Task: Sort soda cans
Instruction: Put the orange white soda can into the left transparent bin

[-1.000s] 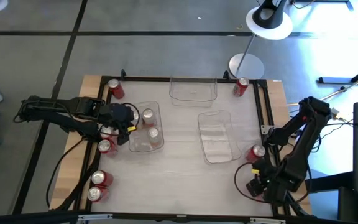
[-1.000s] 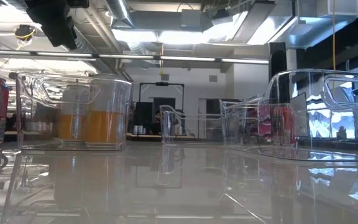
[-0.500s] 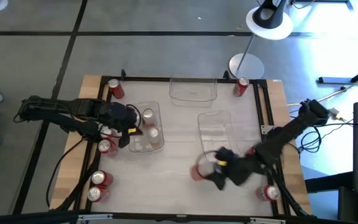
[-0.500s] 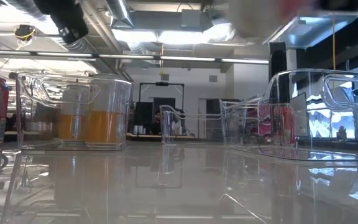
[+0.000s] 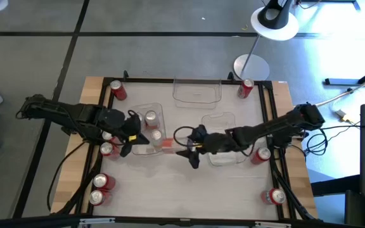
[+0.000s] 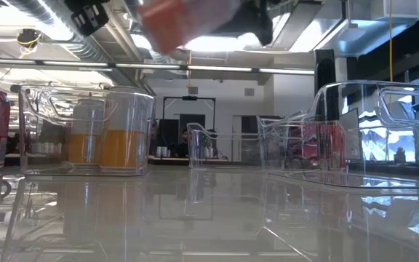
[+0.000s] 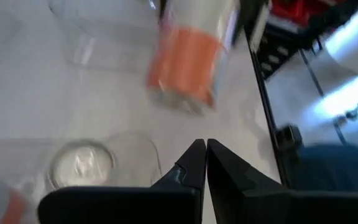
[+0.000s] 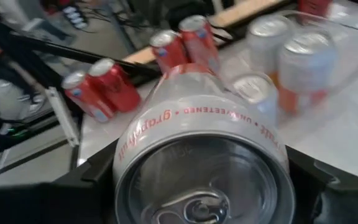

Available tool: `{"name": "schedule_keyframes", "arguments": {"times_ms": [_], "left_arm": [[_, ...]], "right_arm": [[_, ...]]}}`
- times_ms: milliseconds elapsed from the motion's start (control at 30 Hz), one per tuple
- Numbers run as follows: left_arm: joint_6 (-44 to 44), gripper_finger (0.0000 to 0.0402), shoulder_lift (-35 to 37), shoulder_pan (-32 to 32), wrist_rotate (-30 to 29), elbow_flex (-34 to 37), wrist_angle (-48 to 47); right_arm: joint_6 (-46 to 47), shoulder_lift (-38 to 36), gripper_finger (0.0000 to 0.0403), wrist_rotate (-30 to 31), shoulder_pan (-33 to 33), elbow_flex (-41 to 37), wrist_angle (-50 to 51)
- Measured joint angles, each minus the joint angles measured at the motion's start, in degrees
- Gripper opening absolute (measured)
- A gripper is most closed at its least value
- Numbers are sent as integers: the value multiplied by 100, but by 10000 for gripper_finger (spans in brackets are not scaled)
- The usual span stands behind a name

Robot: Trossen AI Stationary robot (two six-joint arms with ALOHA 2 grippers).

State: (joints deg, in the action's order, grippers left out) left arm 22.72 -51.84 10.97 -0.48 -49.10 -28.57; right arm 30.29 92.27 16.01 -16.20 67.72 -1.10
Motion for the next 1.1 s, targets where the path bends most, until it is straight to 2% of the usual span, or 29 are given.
{"name": "schedule_keyframes", "arguments": {"times_ms": [133, 300, 600, 667, 933, 1100], "left_arm": [[-38, 8, -165, 16, -121, 0, 465], [-64, 8, -496, 16, -117, -4, 781], [-68, 8, -841, 82, -49, -17, 766], [-70, 8, -835, 75, -9, -19, 654], [116, 7, -762, 84, 54, -13, 214], [232, 7, -208, 179, -3, -301, -687]], "right_arm": [[-281, 150, 279, -424, 226, 0, -442], [-604, 344, 279, -624, 399, -15, -1066], [-1044, 459, 279, -516, 608, 99, -1040], [-1183, 556, 279, -531, 618, 202, -1141], [-1899, 841, 279, -517, 639, 953, -405], [-2061, 757, 279, -282, 741, 1278, -1035]]}}
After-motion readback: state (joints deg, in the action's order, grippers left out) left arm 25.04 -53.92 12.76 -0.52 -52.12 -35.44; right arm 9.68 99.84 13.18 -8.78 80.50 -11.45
